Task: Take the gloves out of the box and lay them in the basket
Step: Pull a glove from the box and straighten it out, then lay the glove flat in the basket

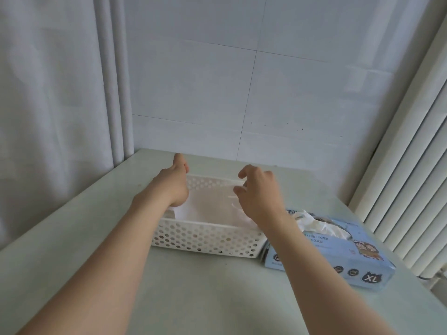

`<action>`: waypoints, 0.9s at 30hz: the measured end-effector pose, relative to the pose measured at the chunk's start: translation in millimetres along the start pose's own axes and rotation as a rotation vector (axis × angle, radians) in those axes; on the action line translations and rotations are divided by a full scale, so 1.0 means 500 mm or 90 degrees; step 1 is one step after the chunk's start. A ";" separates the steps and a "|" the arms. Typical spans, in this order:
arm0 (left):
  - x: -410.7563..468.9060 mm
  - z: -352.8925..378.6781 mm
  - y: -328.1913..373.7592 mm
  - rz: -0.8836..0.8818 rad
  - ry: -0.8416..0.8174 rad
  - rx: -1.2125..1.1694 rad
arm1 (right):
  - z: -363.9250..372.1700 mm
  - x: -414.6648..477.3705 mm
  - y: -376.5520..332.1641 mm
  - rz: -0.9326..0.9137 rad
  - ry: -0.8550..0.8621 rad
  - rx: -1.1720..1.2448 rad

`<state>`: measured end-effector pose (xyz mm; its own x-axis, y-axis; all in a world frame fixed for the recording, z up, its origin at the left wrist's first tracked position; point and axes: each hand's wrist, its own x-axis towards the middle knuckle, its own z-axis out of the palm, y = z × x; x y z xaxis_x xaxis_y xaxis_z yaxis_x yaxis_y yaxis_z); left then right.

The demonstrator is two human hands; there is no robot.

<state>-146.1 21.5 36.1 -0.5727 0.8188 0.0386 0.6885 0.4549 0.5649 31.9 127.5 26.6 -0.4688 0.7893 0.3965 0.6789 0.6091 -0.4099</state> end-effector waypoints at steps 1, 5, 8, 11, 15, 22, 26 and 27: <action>0.001 0.004 -0.006 0.003 0.006 0.029 | 0.001 -0.001 -0.001 -0.020 0.003 -0.034; -0.004 0.013 -0.018 0.017 0.015 0.142 | -0.013 -0.005 -0.010 -0.111 -0.037 -0.059; 0.002 0.016 -0.013 0.070 -0.017 0.241 | -0.039 -0.016 -0.022 -0.134 -0.217 -0.053; 0.002 0.015 0.004 0.127 -0.093 0.235 | -0.047 -0.027 -0.021 -0.138 -0.331 -0.131; -0.006 0.015 0.019 0.087 -0.250 0.284 | -0.037 -0.025 -0.013 -0.118 -0.341 -0.120; 0.004 0.020 0.021 0.072 -0.336 0.355 | -0.011 -0.010 -0.018 -0.105 -0.477 -0.192; 0.007 0.020 0.016 0.055 -0.329 0.335 | -0.007 -0.007 -0.016 -0.099 -0.480 -0.179; 0.003 0.017 0.020 0.055 -0.319 0.329 | -0.008 -0.008 -0.013 -0.096 -0.466 -0.159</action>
<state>-136.4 30.2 34.7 -0.3196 0.8649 -0.3871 0.9153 0.3874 0.1099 31.9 120.1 30.8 -0.7599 0.6024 -0.2440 0.6446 0.7466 -0.1644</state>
